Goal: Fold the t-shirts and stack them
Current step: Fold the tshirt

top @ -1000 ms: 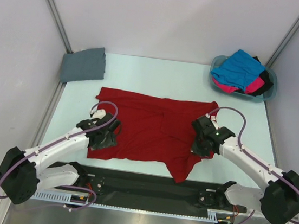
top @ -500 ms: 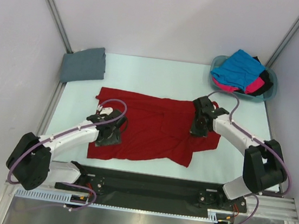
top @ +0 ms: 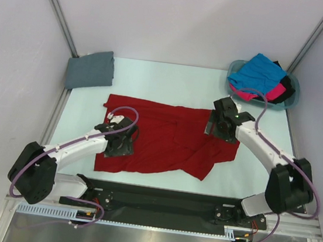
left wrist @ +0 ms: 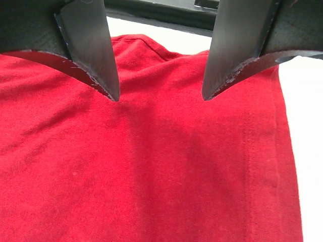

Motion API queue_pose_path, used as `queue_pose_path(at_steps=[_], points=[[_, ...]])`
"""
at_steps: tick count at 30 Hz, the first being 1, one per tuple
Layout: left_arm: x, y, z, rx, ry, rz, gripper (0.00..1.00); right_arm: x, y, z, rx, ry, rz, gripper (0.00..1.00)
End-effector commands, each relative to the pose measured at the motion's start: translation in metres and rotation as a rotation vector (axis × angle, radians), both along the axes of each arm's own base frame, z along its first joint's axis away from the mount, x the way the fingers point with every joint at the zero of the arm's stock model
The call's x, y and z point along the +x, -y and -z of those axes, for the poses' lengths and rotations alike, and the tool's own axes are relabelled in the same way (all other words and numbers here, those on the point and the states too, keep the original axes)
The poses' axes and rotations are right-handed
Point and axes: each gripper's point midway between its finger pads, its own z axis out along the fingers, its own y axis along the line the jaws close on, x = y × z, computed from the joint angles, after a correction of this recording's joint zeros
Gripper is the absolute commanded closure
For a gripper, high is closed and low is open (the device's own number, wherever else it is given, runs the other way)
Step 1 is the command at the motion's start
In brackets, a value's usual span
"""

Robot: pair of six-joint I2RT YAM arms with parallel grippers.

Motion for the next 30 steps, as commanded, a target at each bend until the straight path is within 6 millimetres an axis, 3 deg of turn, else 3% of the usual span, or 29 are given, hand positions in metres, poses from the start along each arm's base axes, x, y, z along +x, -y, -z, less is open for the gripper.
queue_pose_path(at_steps=[1, 4, 5, 7, 8, 11, 16, 20, 25, 28, 30], points=[[0.012, 0.014, -0.007, -0.042, 0.026, 0.033, 0.27, -0.026, 0.029, -0.023, -0.061, 0.012, 0.088, 0.16], [0.014, 0.018, -0.007, -0.054, 0.027, 0.049, 0.27, -0.057, 0.024, -0.013, 0.036, -0.018, 0.125, 0.16], [0.015, 0.019, -0.007, -0.058, 0.032, 0.051, 0.28, -0.066, 0.013, -0.009, 0.119, -0.039, 0.109, 0.16], [0.016, 0.021, -0.008, -0.066, 0.034, 0.065, 0.28, -0.073, 0.000, -0.010, 0.244, 0.010, 0.122, 0.17], [0.017, 0.022, -0.008, -0.070, 0.038, 0.070, 0.28, -0.083, -0.009, 0.005, 0.307, -0.015, 0.128, 0.20], [0.019, 0.026, -0.009, -0.082, 0.043, 0.090, 0.28, -0.098, -0.014, 0.014, 0.368, -0.013, 0.150, 0.23], [0.017, 0.026, -0.008, -0.092, 0.051, 0.109, 0.28, -0.109, -0.020, 0.026, 0.372, -0.011, 0.165, 0.26], [0.015, 0.024, -0.008, -0.096, 0.057, 0.108, 0.28, -0.115, -0.033, 0.040, 0.427, -0.025, 0.147, 0.36], [0.012, 0.023, -0.006, -0.093, 0.052, 0.104, 0.28, -0.120, -0.027, 0.058, 0.380, -0.055, 0.160, 0.43], [0.012, 0.022, -0.005, -0.089, 0.047, 0.101, 0.28, -0.119, -0.031, 0.062, 0.392, -0.046, 0.148, 0.50], [0.013, 0.022, -0.005, -0.084, 0.044, 0.101, 0.28, -0.118, -0.034, 0.063, 0.406, -0.034, 0.134, 0.63]])
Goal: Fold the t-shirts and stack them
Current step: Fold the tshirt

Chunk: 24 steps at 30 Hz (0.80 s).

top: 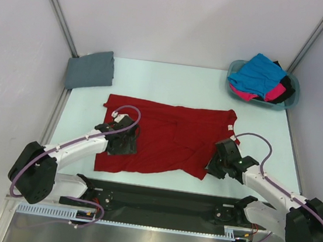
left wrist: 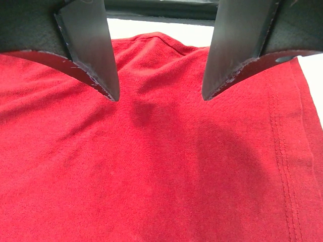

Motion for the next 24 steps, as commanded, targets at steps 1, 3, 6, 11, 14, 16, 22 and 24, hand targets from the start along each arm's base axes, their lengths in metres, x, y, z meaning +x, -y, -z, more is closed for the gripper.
queue_pose_path(at_steps=[1, 3, 6, 11, 14, 16, 22, 24], points=[[0.002, 0.002, -0.003, -0.010, 0.017, 0.016, 0.28, 0.010, -0.011, -0.004, 0.044, 0.052, -0.005, 0.67], [0.003, 0.002, -0.002, -0.005, 0.013, 0.014, 0.28, 0.012, -0.015, -0.009, 0.053, 0.067, -0.024, 0.80], [0.004, 0.004, 0.000, -0.006, 0.006, 0.017, 0.28, 0.019, -0.021, -0.023, 0.073, 0.105, -0.048, 0.99], [0.005, 0.006, 0.003, 0.001, -0.005, 0.023, 0.28, 0.034, -0.039, -0.062, 0.123, 0.174, -0.112, 1.00], [0.006, 0.006, 0.005, 0.006, -0.015, 0.027, 0.27, 0.045, -0.043, -0.083, 0.114, 0.211, -0.130, 1.00], [0.007, 0.007, 0.004, 0.005, -0.012, 0.030, 0.28, 0.053, -0.045, -0.095, 0.107, 0.245, -0.144, 1.00], [0.009, 0.009, 0.008, 0.013, -0.028, 0.040, 0.28, 0.097, -0.052, -0.117, 0.093, 0.311, -0.160, 1.00], [0.009, 0.009, 0.009, 0.019, -0.034, 0.041, 0.27, 0.109, -0.054, -0.113, 0.085, 0.304, -0.165, 1.00]])
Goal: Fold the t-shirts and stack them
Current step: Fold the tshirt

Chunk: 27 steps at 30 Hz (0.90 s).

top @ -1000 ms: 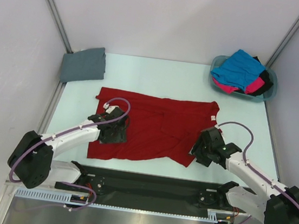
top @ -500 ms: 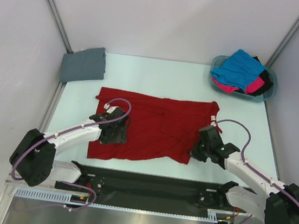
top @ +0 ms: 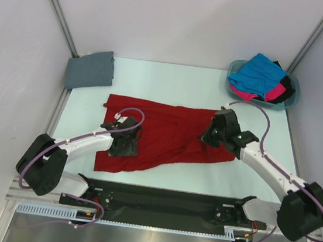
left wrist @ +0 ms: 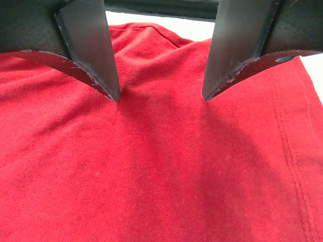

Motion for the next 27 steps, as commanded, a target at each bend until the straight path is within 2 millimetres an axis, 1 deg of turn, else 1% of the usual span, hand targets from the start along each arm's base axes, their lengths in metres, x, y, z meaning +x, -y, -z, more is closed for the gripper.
queue_pose_path(at_steps=[1, 2, 3, 4, 5, 6, 7, 8, 9, 10, 11, 12, 13, 15, 16, 17, 18, 19, 21, 22, 23, 24, 25, 26, 27], points=[[0.013, 0.011, -0.009, -0.025, 0.030, 0.030, 0.28, 0.032, -0.011, -0.004, -0.011, 0.045, -0.043, 0.99], [0.012, 0.010, -0.008, -0.024, 0.027, 0.030, 0.28, 0.041, -0.013, -0.007, -0.009, 0.058, -0.053, 0.98], [0.011, 0.010, -0.007, -0.019, 0.021, 0.031, 0.28, 0.045, -0.017, -0.006, -0.004, 0.051, -0.064, 0.96], [0.012, 0.009, -0.007, -0.016, 0.023, 0.030, 0.28, 0.053, -0.021, 0.004, -0.019, 0.036, -0.074, 0.92], [0.011, 0.009, -0.006, -0.015, 0.018, 0.029, 0.27, 0.061, -0.023, 0.001, -0.024, 0.053, -0.083, 0.85], [0.011, 0.009, -0.005, -0.014, 0.015, 0.029, 0.27, 0.067, -0.024, 0.003, -0.042, 0.060, -0.089, 0.75], [0.010, 0.009, -0.004, -0.015, 0.013, 0.028, 0.27, 0.072, -0.023, 0.012, -0.069, 0.046, -0.088, 0.92], [0.010, 0.009, -0.004, -0.015, 0.010, 0.027, 0.27, 0.080, -0.022, 0.007, -0.094, 0.065, -0.086, 0.96], [0.009, 0.009, -0.004, -0.012, 0.006, 0.027, 0.27, 0.087, -0.014, 0.007, -0.148, 0.087, -0.060, 0.91], [0.010, 0.009, -0.004, -0.012, 0.008, 0.025, 0.27, 0.090, -0.008, 0.007, -0.190, 0.089, -0.043, 0.72], [0.010, 0.009, -0.004, -0.012, 0.008, 0.025, 0.27, 0.093, -0.001, 0.006, -0.233, 0.095, -0.020, 0.64], [0.009, 0.008, -0.004, -0.010, 0.006, 0.025, 0.27, 0.099, 0.009, 0.000, -0.305, 0.132, 0.004, 0.61], [0.010, 0.008, -0.004, -0.007, 0.011, 0.024, 0.27, 0.099, 0.015, -0.003, -0.333, 0.144, 0.006, 0.57], [0.010, 0.008, -0.004, -0.005, 0.010, 0.023, 0.27, 0.097, 0.023, -0.010, -0.366, 0.152, 0.001, 0.53], [0.010, 0.007, -0.003, -0.001, 0.007, 0.021, 0.27, 0.092, 0.027, -0.008, -0.382, 0.134, -0.007, 0.50], [0.011, 0.008, -0.004, -0.004, 0.011, 0.021, 0.27, 0.089, 0.033, -0.008, -0.406, 0.123, 0.004, 0.50], [0.011, 0.007, -0.003, -0.001, 0.007, 0.021, 0.27, 0.078, 0.041, 0.001, -0.433, 0.071, 0.014, 0.50], [0.011, 0.008, -0.002, -0.001, 0.004, 0.022, 0.27, 0.073, 0.045, 0.006, -0.438, 0.042, 0.017, 0.51], [0.011, 0.009, -0.001, -0.002, -0.001, 0.023, 0.27, 0.061, 0.050, 0.014, -0.426, -0.011, 0.024, 0.53], [0.012, 0.010, -0.001, -0.004, -0.002, 0.023, 0.27, 0.053, 0.055, 0.025, -0.412, -0.046, 0.038, 0.54], [0.011, 0.011, 0.000, -0.009, -0.005, 0.025, 0.27, 0.048, 0.054, 0.029, -0.376, -0.065, 0.037, 0.55], [0.012, 0.012, 0.000, -0.010, -0.005, 0.028, 0.27, 0.047, 0.053, 0.026, -0.337, -0.047, 0.051, 0.55], [0.012, 0.012, 0.000, -0.010, -0.007, 0.030, 0.27, 0.045, 0.052, 0.028, -0.307, -0.046, 0.059, 0.55], [0.011, 0.012, 0.001, -0.010, -0.009, 0.031, 0.27, 0.036, 0.056, 0.039, -0.274, -0.081, 0.076, 0.56], [0.012, 0.012, 0.000, -0.011, -0.009, 0.034, 0.27, 0.039, 0.055, 0.033, -0.240, -0.057, 0.095, 0.56]])
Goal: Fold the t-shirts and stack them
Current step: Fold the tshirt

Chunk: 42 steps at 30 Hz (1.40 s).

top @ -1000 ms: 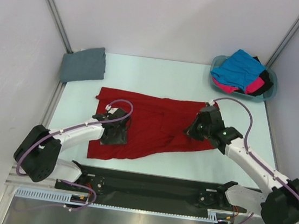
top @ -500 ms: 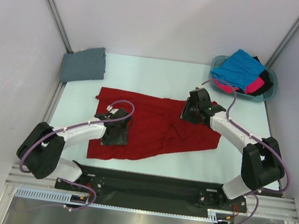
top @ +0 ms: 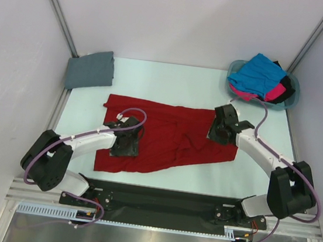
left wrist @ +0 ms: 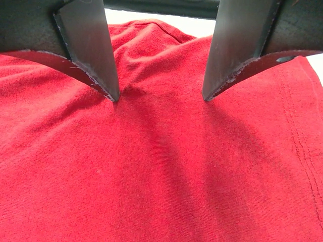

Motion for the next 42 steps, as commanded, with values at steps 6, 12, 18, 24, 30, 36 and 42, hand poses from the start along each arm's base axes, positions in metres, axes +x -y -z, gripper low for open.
queue_pose_path(at_steps=[6, 12, 18, 24, 30, 36, 42], points=[[0.012, 0.008, -0.008, -0.019, 0.031, 0.019, 0.27, -0.013, 0.000, 0.007, 0.234, -0.002, 0.116, 0.56], [0.010, 0.007, -0.007, -0.016, 0.028, 0.016, 0.27, -0.011, -0.015, 0.022, 0.335, -0.013, 0.097, 0.57], [0.010, 0.006, -0.006, -0.009, 0.026, 0.014, 0.27, -0.004, -0.025, 0.029, 0.384, 0.002, 0.071, 0.56], [0.009, 0.004, -0.004, 0.002, 0.018, 0.015, 0.27, 0.002, -0.032, 0.038, 0.417, -0.006, 0.053, 0.55], [0.007, 0.002, -0.002, 0.012, 0.012, 0.014, 0.27, 0.005, -0.038, 0.045, 0.435, -0.014, 0.033, 0.60], [0.007, 0.002, -0.002, 0.015, 0.010, 0.015, 0.27, 0.006, -0.039, 0.042, 0.434, -0.003, 0.022, 0.90], [0.008, 0.003, -0.001, 0.014, 0.003, 0.018, 0.27, 0.004, -0.021, 0.018, 0.372, 0.062, 0.067, 1.00]])
